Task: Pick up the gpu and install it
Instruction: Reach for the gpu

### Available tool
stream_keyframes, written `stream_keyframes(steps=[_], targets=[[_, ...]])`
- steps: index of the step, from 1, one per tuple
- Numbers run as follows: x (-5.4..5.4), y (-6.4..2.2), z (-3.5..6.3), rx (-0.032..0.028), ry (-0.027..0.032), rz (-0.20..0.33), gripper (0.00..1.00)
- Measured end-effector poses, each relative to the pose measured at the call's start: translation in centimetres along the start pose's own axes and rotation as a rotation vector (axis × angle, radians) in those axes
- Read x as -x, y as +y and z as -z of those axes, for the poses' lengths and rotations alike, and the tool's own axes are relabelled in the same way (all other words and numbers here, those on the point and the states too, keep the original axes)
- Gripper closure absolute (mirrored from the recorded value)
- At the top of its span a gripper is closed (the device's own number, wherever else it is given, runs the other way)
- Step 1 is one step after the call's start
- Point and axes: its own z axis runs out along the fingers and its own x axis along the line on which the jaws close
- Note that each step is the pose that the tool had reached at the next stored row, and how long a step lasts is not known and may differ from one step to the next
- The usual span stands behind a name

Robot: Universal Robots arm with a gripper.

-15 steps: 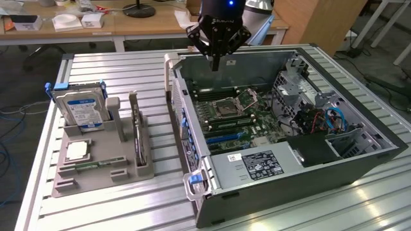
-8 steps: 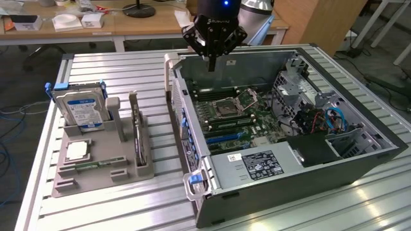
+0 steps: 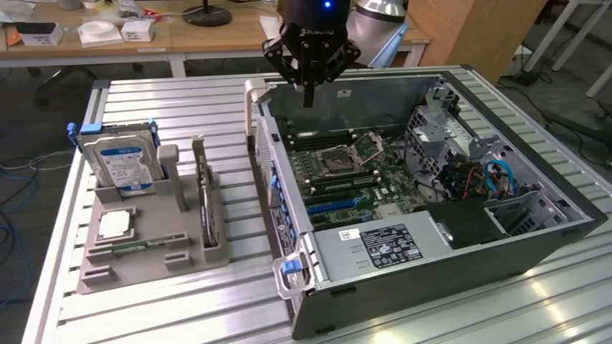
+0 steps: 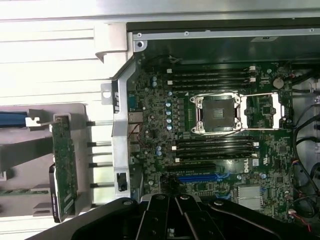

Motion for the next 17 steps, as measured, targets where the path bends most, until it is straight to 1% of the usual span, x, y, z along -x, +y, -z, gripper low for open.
stream_keyframes(steps=[10, 17], targets=[[-1.4, -0.11, -0.04, -0.0002, 0.0024, 0.0, 0.9], [-2.1, -0.17, -0.07, -0.0003, 0.0047, 0.0, 0.9]])
